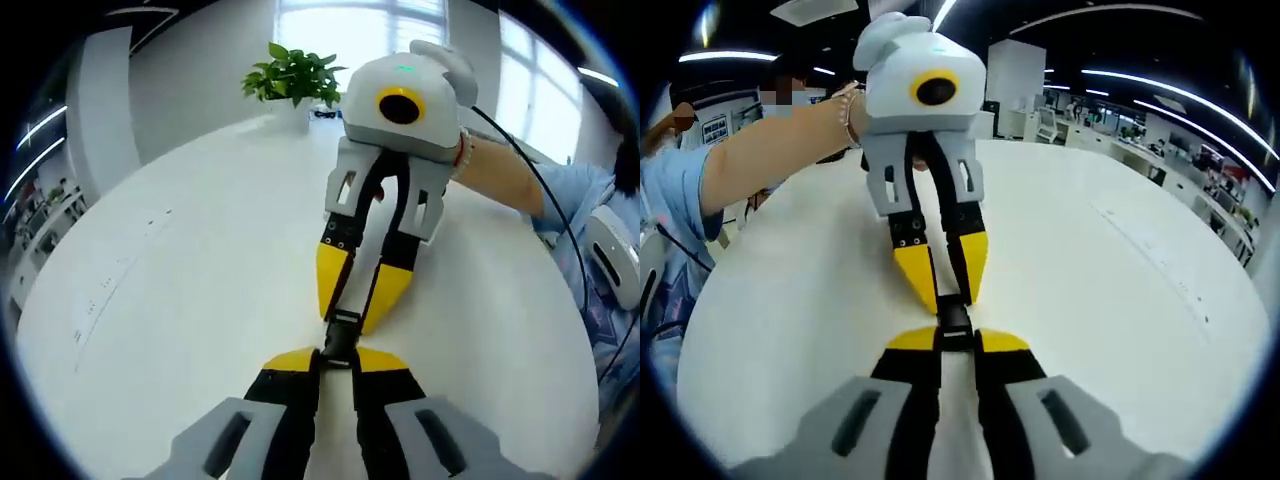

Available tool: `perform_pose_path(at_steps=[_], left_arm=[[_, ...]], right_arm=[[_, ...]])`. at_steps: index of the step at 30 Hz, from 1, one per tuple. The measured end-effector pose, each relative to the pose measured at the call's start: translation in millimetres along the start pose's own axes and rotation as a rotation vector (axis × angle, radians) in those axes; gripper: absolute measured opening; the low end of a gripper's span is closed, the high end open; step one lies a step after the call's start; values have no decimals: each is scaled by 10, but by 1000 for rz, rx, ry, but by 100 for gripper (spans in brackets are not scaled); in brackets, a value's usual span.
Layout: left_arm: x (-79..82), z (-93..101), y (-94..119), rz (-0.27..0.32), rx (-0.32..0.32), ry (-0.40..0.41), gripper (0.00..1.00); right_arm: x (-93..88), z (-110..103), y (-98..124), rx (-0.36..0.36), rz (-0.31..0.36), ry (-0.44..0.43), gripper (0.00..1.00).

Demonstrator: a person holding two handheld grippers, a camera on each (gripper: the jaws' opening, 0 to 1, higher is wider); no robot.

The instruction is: Snap the two parts of the plastic buckle together until the buckle closes and remains connected.

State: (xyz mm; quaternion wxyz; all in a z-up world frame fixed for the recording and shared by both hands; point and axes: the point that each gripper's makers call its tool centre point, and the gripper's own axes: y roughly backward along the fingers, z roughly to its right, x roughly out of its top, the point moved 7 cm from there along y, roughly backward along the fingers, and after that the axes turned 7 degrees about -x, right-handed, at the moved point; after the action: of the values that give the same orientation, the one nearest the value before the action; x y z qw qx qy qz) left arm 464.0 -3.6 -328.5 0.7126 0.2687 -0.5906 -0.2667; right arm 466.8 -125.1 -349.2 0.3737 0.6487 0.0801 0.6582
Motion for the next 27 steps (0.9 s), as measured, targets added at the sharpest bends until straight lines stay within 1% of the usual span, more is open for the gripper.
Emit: perform_pose_path(at_steps=[1,5,8,12,16,21,27], left_arm=[[10,-30,-27,8,6,-2,11],[11,-97,-80,4,8,-7,11],[13,-143,-113,-6,12,4,11],[19,-179,-141,-5,18,10,11],[17,-233,-175,0,28,17,11],[66,-310,-198,-3,45,-6,11],[103,-360,-204,4,53,-2,12]], right_arm=[[9,20,-14,0,3,2,11],[18,65,-38,5,-3,-14,11],[32,65,-30,4,-15,-3,11],[50,84,-17,4,-23,15,11],[50,87,5,4,-24,3,11],[58,115,18,-4,-20,13,11],[75,150,18,-14,-23,24,12]])
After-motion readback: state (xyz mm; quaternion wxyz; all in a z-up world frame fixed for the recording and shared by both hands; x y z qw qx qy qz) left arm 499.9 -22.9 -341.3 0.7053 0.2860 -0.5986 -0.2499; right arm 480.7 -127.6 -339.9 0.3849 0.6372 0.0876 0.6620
